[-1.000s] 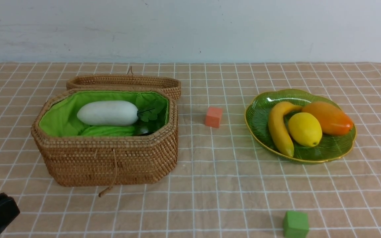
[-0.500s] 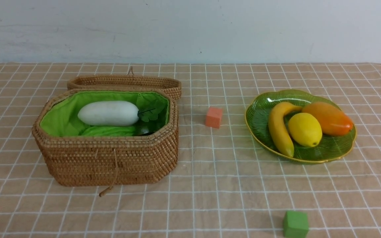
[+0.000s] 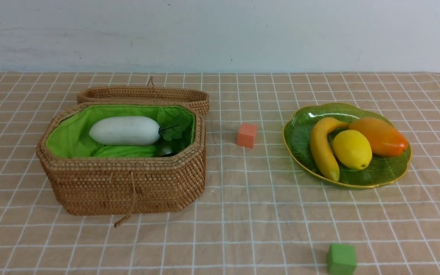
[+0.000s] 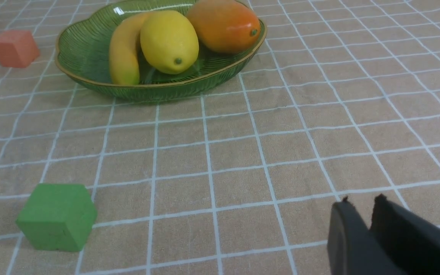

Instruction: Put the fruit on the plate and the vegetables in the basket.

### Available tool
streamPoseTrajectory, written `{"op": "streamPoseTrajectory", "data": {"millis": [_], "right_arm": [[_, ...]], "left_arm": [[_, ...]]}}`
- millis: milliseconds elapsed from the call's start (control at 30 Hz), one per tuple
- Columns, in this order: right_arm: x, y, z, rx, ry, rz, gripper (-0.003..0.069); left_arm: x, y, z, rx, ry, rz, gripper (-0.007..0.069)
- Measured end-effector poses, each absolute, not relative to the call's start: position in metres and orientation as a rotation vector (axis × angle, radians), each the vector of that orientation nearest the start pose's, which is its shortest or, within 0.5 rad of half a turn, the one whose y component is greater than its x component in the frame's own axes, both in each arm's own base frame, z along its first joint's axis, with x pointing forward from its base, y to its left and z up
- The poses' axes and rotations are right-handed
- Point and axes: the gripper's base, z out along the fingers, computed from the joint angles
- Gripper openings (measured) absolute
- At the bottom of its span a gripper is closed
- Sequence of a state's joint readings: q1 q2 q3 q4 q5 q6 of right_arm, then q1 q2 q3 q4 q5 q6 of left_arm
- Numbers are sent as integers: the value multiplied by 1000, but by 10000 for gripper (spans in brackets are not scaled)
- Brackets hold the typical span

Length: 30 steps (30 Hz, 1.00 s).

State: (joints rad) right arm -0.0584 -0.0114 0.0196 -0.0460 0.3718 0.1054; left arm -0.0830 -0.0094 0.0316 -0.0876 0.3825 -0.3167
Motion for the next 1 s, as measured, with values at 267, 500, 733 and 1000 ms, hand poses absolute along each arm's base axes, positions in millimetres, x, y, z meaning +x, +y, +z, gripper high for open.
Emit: {"op": "streamPoseTrajectory", "data": {"millis": [267,500,733,1000], "right_arm": [[52,-5,174,124,1859,-13,115],[52,-5,174,124,1859,-13,121],[52,-5,174,124,1859,-13,129],[52,-5,174,124,1859,-13,137]], "left_arm": [[52,-7,169,-277,1882,-358,-13],[52,-7,169,-276,1882,-357,-13],[52,-7,169,-276,1882,-357,-13],[52,-7,169,-276,1882,-357,-13]]}}
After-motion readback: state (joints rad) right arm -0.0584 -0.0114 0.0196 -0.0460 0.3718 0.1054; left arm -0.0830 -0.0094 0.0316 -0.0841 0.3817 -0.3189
